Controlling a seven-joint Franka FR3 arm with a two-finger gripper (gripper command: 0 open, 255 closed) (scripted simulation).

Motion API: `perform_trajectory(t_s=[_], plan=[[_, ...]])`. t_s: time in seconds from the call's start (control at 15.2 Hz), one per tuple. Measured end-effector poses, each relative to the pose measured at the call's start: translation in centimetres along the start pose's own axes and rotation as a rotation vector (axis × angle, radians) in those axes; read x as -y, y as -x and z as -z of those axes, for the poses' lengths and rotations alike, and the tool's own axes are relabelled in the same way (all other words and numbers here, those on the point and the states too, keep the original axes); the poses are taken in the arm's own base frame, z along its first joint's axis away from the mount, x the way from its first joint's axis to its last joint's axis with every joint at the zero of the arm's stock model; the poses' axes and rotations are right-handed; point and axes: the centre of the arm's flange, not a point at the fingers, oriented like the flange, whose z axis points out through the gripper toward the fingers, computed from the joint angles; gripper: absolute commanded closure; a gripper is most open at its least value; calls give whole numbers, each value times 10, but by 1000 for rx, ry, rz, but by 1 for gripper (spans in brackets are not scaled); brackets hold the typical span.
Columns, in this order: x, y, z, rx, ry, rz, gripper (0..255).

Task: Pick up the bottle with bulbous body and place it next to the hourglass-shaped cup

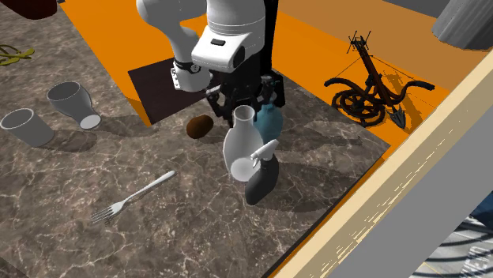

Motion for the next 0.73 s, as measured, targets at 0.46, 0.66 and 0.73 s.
perform_trajectory(t_s=[0.46, 0.66, 0.73], plan=[[0, -3, 36, 0, 0, 0, 255], [0, -4, 53, 0, 0, 0, 255], [0, -3, 57, 0, 0, 0, 255]])
